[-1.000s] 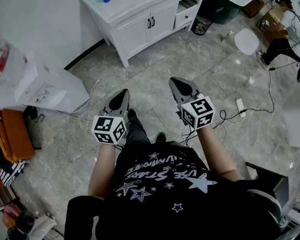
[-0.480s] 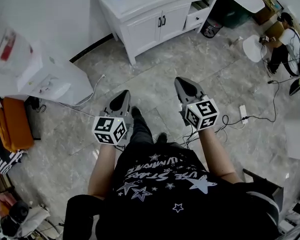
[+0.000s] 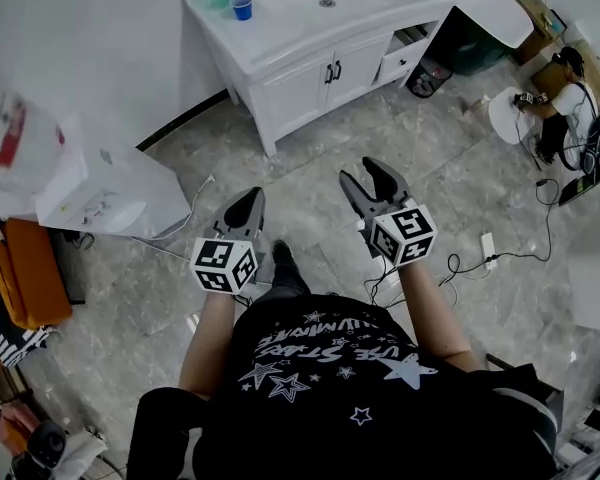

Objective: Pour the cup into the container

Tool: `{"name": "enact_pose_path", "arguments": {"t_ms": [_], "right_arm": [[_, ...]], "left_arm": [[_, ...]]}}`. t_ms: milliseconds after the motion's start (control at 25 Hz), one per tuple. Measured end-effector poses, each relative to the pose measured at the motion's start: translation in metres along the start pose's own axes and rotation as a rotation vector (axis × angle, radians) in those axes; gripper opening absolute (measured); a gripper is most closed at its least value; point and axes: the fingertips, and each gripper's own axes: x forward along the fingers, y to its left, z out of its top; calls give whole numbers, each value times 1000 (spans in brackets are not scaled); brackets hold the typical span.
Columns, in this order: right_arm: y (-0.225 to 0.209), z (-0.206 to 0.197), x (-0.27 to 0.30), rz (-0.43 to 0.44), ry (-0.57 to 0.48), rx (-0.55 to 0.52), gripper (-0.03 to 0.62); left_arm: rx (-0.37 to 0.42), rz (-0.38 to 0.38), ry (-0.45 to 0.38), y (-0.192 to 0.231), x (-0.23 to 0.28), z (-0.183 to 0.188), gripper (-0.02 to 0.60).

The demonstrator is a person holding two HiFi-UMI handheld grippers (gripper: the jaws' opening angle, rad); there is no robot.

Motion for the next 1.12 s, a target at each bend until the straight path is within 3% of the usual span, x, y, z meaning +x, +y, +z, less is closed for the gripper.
{"name": "enact_pose_path", "arguments": {"t_ms": [480, 760, 1120], "right_arm": [[3, 39, 134, -15, 36, -17, 371], [-13, 51, 181, -75, 14, -27, 399], [-60, 63, 247, -58, 18, -23, 399]], "left_arm": [[-20, 37, -48, 131, 41, 49, 12], [-20, 58, -66, 183, 59, 67, 12], [-44, 136, -63, 225, 88, 79, 12]]}}
